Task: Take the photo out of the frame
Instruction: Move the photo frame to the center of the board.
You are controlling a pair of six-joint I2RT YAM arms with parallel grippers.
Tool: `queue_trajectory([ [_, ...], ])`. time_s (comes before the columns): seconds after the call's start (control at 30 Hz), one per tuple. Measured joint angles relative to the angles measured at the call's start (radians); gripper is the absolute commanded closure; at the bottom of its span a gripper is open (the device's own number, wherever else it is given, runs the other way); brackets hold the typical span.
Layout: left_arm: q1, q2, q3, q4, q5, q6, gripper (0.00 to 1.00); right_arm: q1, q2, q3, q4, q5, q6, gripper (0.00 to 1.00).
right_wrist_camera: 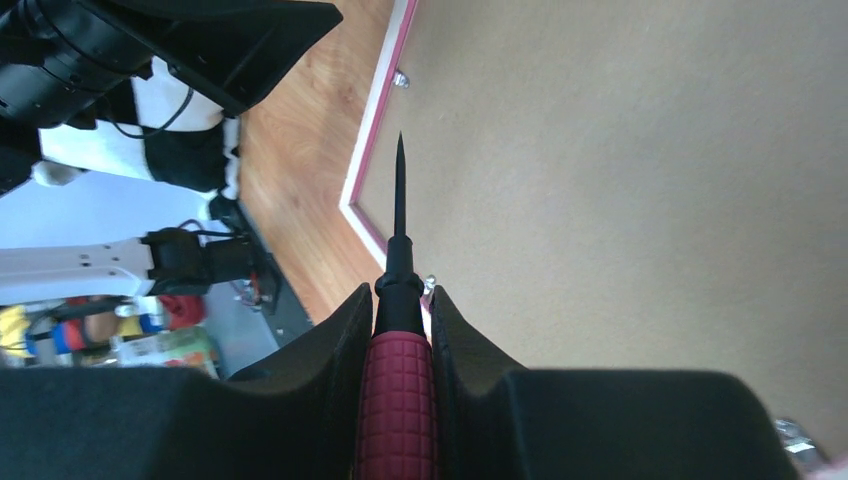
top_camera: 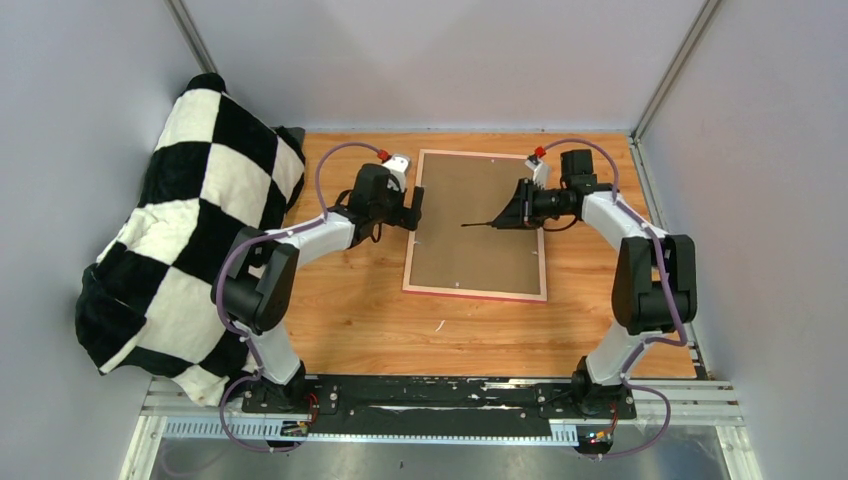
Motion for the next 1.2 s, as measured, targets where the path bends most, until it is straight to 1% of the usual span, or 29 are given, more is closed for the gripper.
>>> queue_trajectory([
  [0.17, 0.000, 0.001, 0.002, -0.014, -0.043, -0.027, 0.01, -0.028, -0.060, 0.045, -0.068, 0.059, -0.101, 1.00],
  [0.33, 0.000, 0.052, 0.066, -0.087, -0.079, -0.090, 0.02, -0.123, -0.223, 0.034, -0.124, 0.092, -0.220, 1.00],
  [0.47, 0.000, 0.105, 0.117, -0.169, -0.069, -0.148, 0.02, -0.178, -0.370, -0.016, -0.144, 0.093, -0.302, 1.00],
  [0.57, 0.000, 0.115, 0.106, -0.198, -0.021, -0.195, 0.01, -0.180, -0.443, -0.065, -0.159, 0.090, -0.351, 1.00],
  [0.7, 0.000, 0.105, 0.045, -0.172, 0.057, -0.259, 0.00, -0.180, -0.481, -0.113, -0.167, 0.100, -0.395, 1.00],
  [1.07, -0.001, 0.108, -0.006, -0.055, 0.278, -0.408, 0.00, -0.191, -0.486, -0.172, -0.126, 0.209, -0.425, 1.00],
  [1.2, -0.011, 0.122, -0.014, 0.000, 0.335, -0.444, 0.00, -0.191, -0.494, -0.177, -0.106, 0.246, -0.430, 1.00],
])
